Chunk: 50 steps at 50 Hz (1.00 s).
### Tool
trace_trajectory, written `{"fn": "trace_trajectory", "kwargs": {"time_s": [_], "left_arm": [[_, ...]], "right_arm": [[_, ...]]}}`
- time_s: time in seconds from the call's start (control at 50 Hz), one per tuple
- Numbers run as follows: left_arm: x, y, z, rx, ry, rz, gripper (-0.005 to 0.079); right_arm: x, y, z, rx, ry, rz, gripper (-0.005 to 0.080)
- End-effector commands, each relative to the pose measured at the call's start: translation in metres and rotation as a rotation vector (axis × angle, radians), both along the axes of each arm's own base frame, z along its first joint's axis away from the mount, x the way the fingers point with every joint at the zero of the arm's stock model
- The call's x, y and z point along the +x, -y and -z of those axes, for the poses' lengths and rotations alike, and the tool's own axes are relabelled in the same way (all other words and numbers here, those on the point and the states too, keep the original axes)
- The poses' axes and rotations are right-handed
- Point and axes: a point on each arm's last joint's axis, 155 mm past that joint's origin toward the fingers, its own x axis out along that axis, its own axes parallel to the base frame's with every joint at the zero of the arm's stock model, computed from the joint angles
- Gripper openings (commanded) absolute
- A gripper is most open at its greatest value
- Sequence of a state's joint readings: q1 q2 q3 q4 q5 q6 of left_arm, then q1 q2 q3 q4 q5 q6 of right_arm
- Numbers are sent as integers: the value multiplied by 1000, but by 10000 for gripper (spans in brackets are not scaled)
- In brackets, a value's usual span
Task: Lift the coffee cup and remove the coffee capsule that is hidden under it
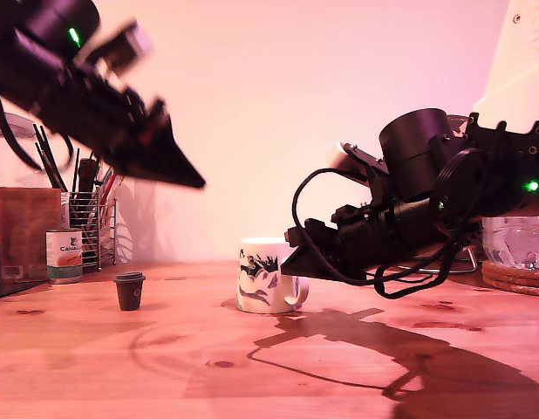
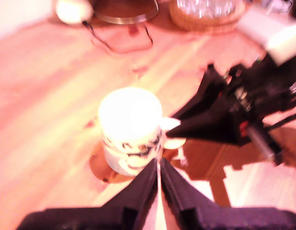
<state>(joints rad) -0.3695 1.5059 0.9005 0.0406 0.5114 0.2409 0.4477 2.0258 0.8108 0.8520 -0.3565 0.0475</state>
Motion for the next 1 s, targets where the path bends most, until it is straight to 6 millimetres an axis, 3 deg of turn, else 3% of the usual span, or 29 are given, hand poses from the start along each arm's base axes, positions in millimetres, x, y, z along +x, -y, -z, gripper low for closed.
{"fn": "trace_trajectory", "kwargs": {"time_s": [0.0,0.14,0.46,0.8,0.98], "left_arm": [[-3,-3,-4,-7,1,-6,-21],[-5,-5,-12,-12,14,-8,-21],[-6,-5,-11,-8,5,-7,-21],[-8,-6,-14,-25,-11,-19,-21],[-8,-9,-18,-54,-32,-24,-21]], "right_arm": [[-18,2,35,-40,-101,-10,-9],[-15,1,25,-28,-76,-11,75],[-20,-3,2,-21,-67,-28,328],[-25,-3,-42,-6,-26,-33,341],[-35,3,-54,-29,-61,-33,337]]}}
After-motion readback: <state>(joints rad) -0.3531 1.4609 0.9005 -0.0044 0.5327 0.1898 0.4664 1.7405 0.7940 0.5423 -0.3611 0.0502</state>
